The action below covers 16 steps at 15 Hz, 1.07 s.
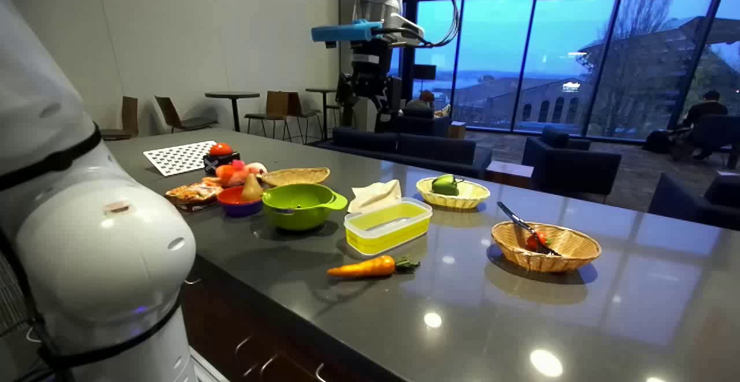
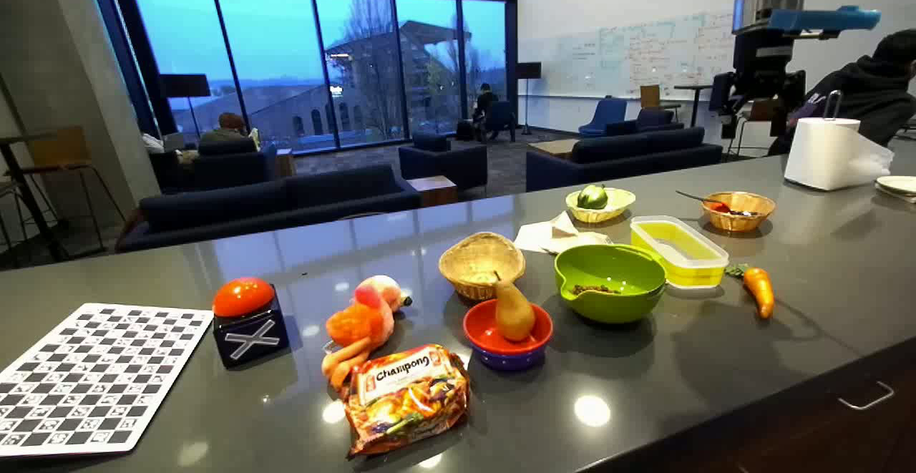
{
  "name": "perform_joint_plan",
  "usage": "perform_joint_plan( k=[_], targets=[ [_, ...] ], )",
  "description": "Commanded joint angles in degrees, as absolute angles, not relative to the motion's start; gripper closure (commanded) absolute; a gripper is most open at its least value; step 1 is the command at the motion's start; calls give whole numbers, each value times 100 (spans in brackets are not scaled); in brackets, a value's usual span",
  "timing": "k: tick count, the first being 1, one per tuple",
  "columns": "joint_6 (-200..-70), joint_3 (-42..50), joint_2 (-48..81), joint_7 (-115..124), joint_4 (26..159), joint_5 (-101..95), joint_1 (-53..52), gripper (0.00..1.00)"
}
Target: Put the orange packet into the green bowl
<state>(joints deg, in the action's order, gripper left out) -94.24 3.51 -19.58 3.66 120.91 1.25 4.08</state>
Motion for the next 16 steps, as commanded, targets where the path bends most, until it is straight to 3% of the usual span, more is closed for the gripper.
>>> perform_joint_plan(
  k=[1,16],
  targets=[
    [-9418,349,-1954,364,12078,125,412,0],
    [-9549,45,-1294,-79,11898,323,-28,0]
  ],
)
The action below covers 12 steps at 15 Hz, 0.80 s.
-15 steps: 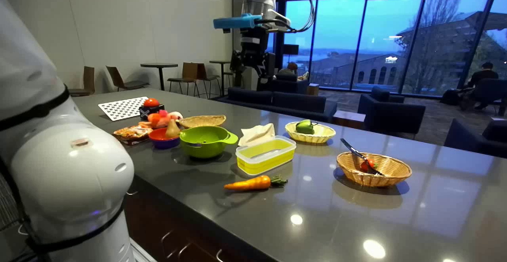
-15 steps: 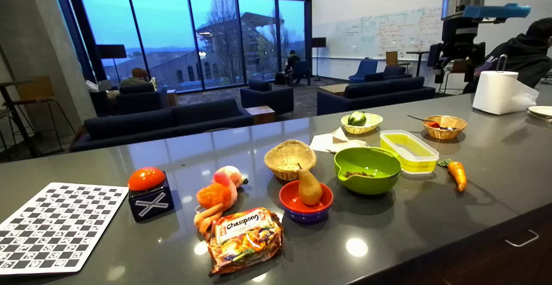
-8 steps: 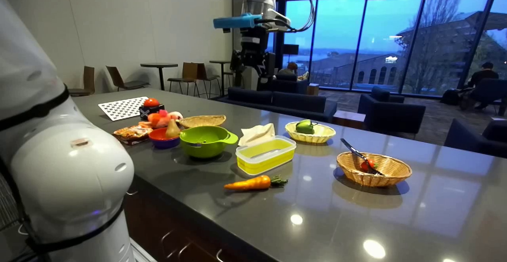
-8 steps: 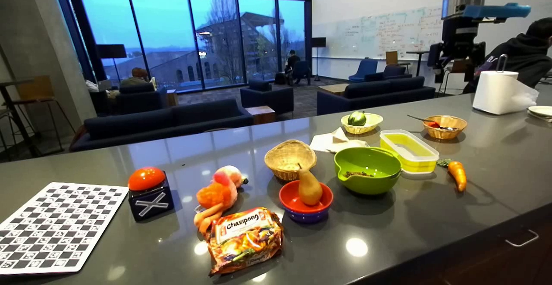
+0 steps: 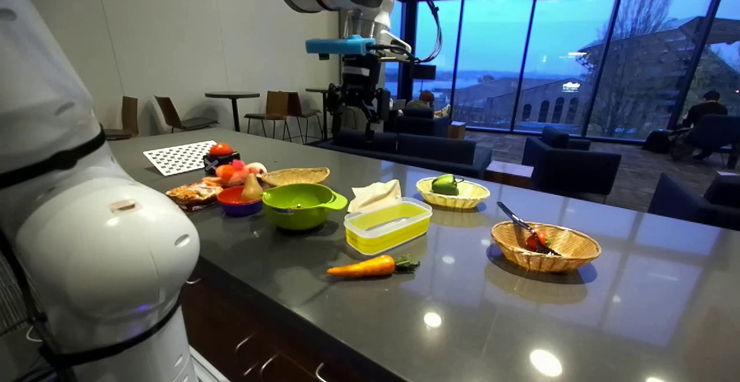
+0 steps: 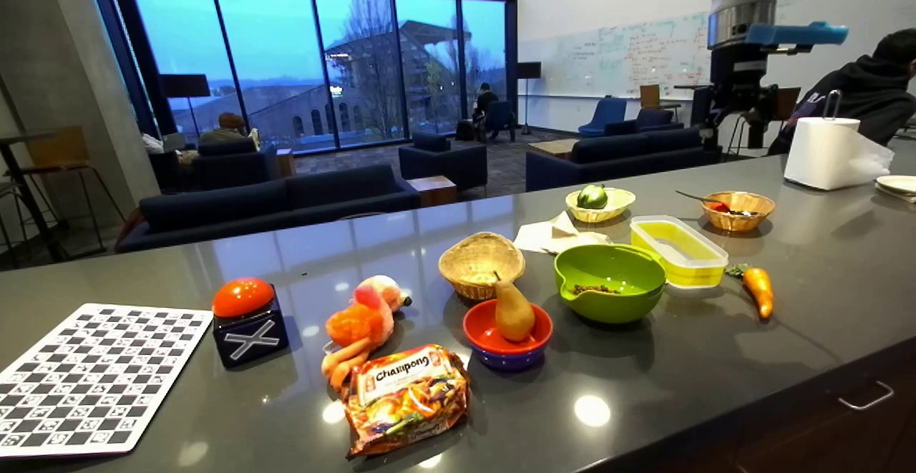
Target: Put the orange packet into the green bowl
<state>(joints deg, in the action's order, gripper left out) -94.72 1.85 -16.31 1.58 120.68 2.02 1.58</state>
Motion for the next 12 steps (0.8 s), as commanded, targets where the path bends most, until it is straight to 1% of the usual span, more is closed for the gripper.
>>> perform_joint_plan(
  k=[1,4,12],
  targets=[
    [-9591,-35,-1195,-154,11880,358,-121,0],
    [-9655,-333,-893,-256,11782,266,-385,0],
    [-9311,-1050,-421,-74,11475,-415,-941,0]
  ],
)
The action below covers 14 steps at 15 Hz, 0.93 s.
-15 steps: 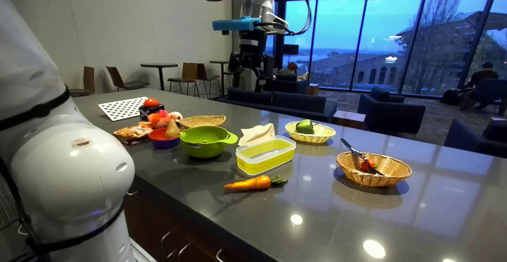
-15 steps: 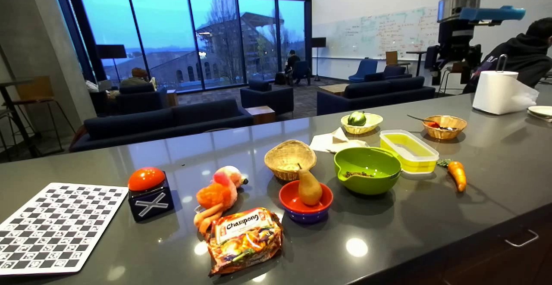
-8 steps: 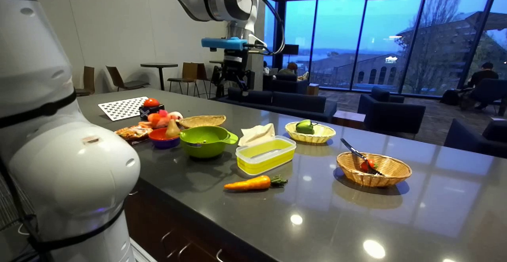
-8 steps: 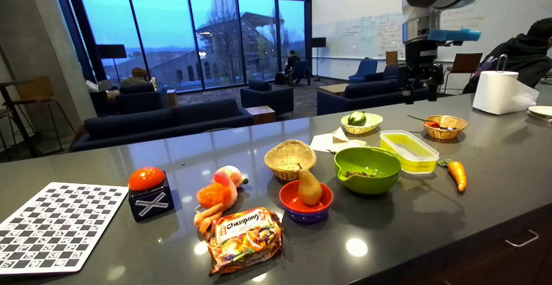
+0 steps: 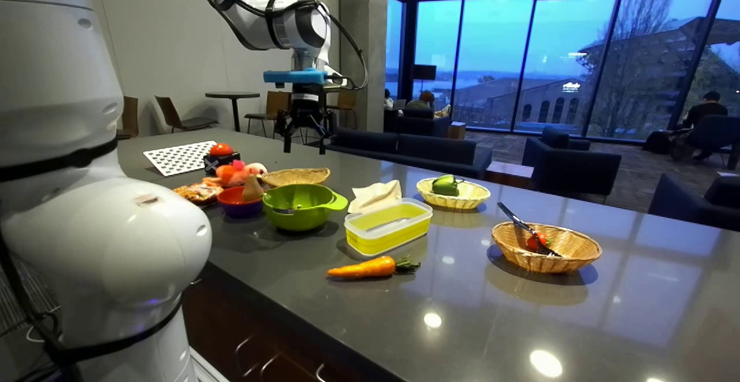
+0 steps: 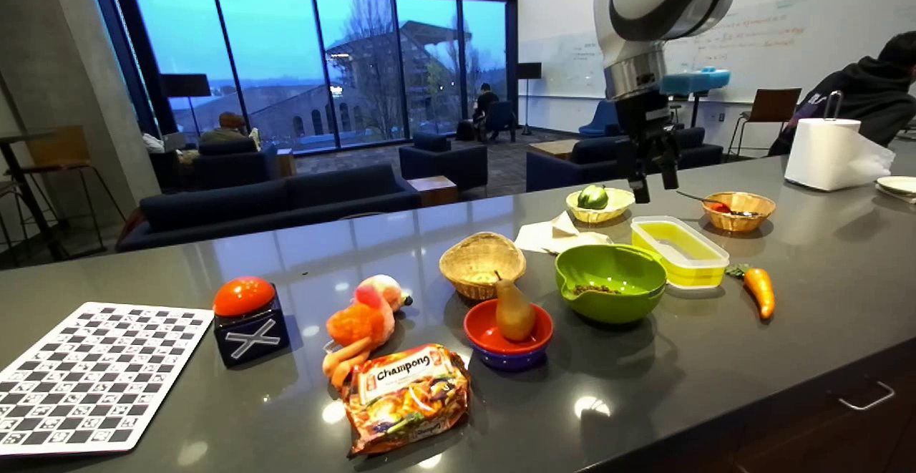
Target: Put the orange packet into the green bowl
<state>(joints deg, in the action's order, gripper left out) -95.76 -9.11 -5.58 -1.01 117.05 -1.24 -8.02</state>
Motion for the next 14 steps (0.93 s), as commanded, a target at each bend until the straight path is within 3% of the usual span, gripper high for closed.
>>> perform_joint_plan(
  k=[1,14],
  targets=[
    [-9284,-1123,-398,-86,11457,-511,-1007,0],
    [-8585,-1875,808,-1547,10233,-1304,-1844,0]
  ],
)
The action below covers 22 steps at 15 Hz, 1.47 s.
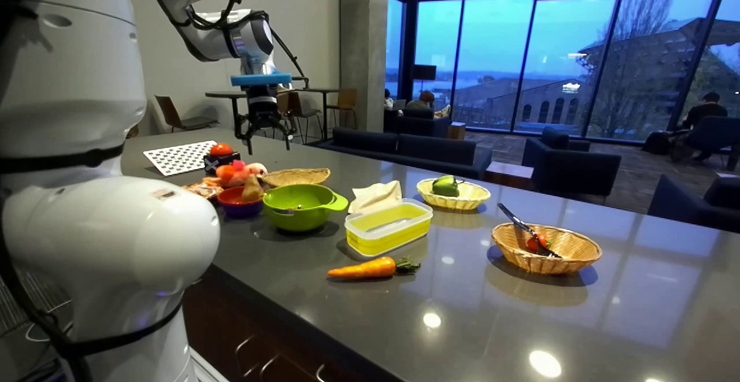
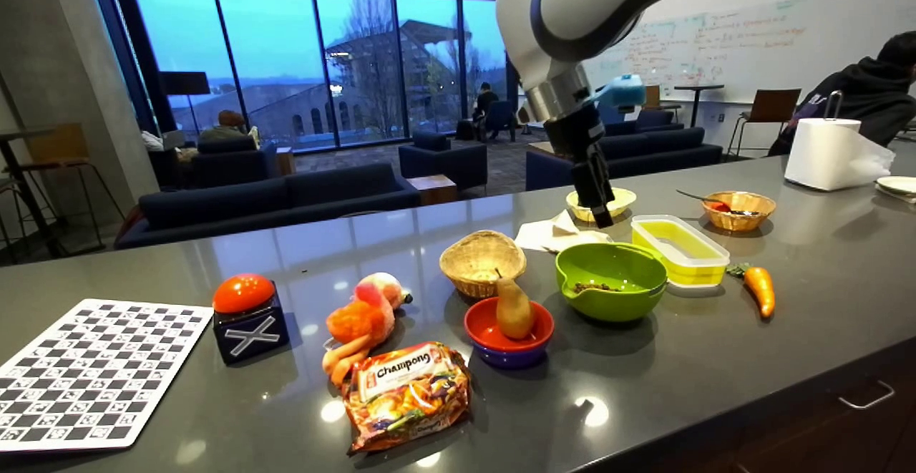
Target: Put the orange packet into the green bowl
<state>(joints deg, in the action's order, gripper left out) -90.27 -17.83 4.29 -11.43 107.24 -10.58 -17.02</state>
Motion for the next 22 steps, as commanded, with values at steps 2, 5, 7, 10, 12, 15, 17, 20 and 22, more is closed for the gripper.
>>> perform_joint_plan(
  k=[2,5,7,10,12,15,17,20,22],
  targets=[
    [-8313,-1967,1003,-1840,10069,-1510,-1973,0],
    [-8016,-2080,1199,-2190,9969,-1937,-2156,0],
    [-7877,-2123,1269,-2344,9933,-2164,-2237,0],
    [-7737,-2106,1196,-2346,9947,-2424,-2266,0],
    [-7854,-2121,1243,-2198,10019,-2347,-2259,0],
    [-7835,-2117,1262,-2198,10004,-2359,-2257,0],
    [-7838,-2125,1287,-2196,10005,-2359,-2266,0],
    [-7926,-2109,1312,-2235,10048,-2353,-2233,0],
    [-8428,-2147,1356,-2352,10121,-2434,-2234,0]
  ],
)
